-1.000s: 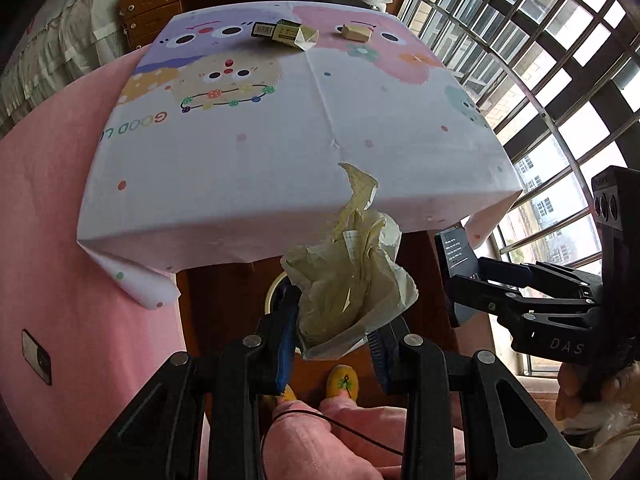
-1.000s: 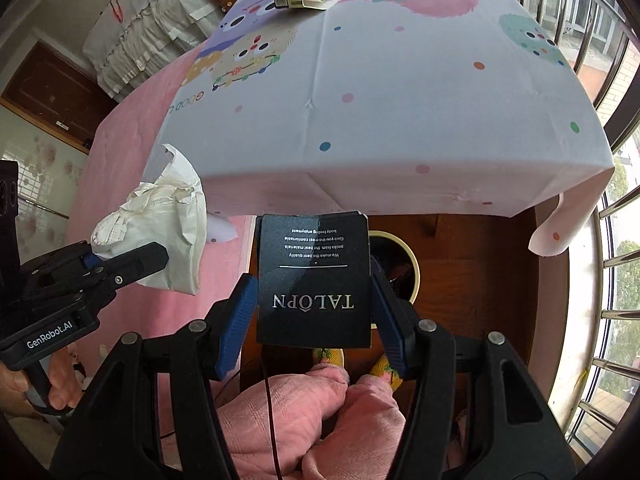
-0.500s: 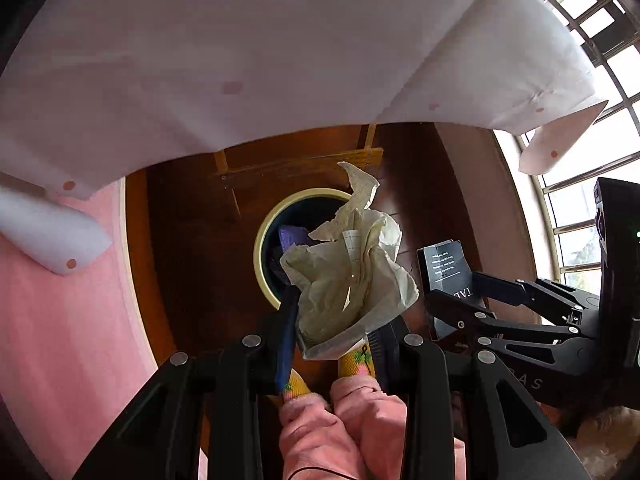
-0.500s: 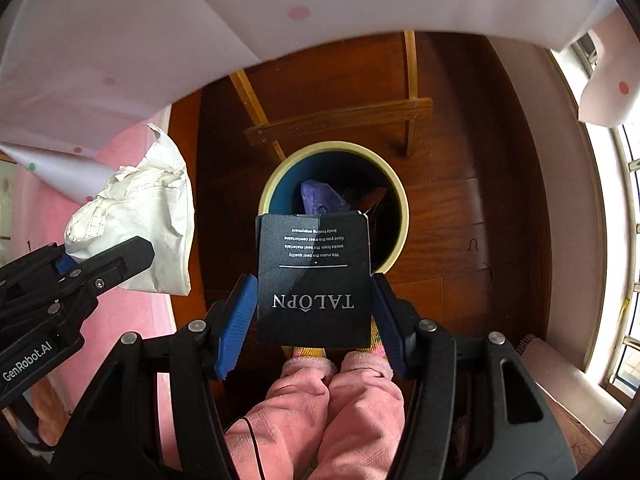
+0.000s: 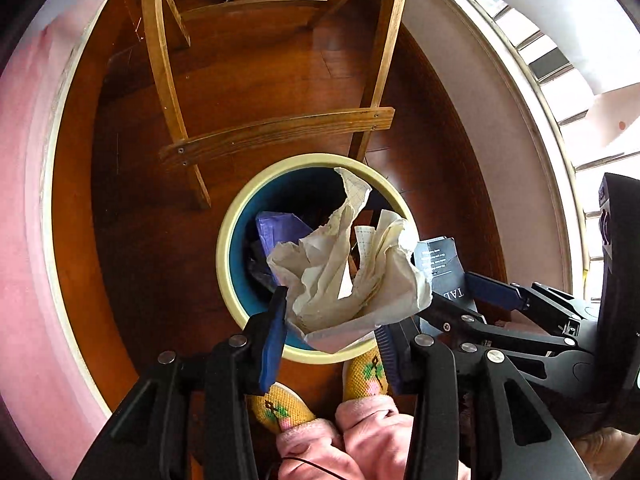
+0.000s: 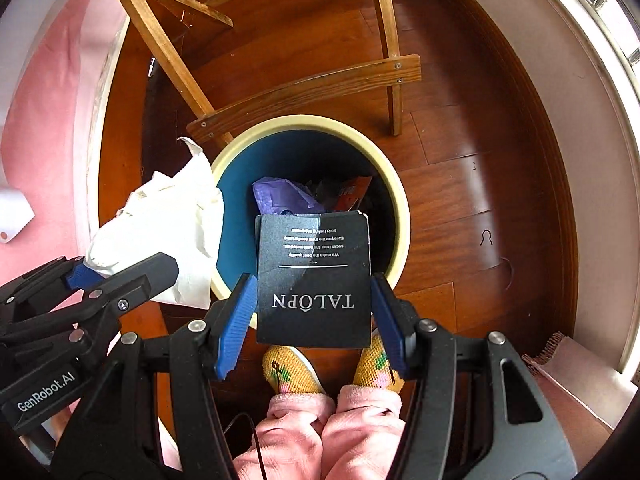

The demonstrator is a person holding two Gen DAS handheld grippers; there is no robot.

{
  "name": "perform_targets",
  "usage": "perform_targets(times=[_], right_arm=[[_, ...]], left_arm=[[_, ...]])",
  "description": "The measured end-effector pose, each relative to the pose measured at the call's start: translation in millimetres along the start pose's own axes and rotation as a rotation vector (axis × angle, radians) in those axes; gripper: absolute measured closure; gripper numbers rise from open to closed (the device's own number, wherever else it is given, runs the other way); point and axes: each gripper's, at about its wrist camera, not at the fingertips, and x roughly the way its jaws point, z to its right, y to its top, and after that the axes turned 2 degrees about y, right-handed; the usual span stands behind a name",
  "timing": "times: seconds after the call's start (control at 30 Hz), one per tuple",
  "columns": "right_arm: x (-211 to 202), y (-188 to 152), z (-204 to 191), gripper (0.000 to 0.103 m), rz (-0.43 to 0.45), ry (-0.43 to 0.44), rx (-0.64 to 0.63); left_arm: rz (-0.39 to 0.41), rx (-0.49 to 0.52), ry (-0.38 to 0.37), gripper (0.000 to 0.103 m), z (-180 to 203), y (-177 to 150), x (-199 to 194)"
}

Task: Collect trash
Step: 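Open the left tool to drop the tissue while the right tool drops the card into the bin, then raise both tools back over the table toward the green box and beige block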

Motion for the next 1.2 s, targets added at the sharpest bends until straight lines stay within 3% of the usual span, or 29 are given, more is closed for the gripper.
perform_targets(times=[0.1, 0.17, 0.2, 0.57, 0.7, 0.87, 1.2], right_arm=[[7, 3, 4, 0.048, 0.0, 0.001, 0.002], [9, 7, 6, 0.048, -0.001, 0.007, 0.004], [9, 8, 6, 0.048, -0.001, 0.009, 0.0], [2, 28, -12, 0.048, -0.006, 0.09, 0.004], [-4, 35, -20, 0.046, -0.024, 0.119, 0.026], [-20, 37, -32, 0.038, -0.022, 0.136, 0.027], [-86, 33, -64, 0.036, -0.013, 0.175, 0.009]], left_arm=[[0.005, -0.016, 0.001, 0.045, -4, 4, 5], [0.015, -0.034, 0.01, 0.019, -10, 8, 12], [0.017, -0.047, 0.007, 0.015, -12, 8, 11], [0.087, -0.14, 0.033, 0.014, -43, -5, -20], [0.116, -0.171, 0.051, 0.014, -51, -17, -49], [0.223, -0.206, 0.088, 0.014, -57, -29, -94], [0.308, -0.242, 0.094, 0.014, -57, -33, -195]])
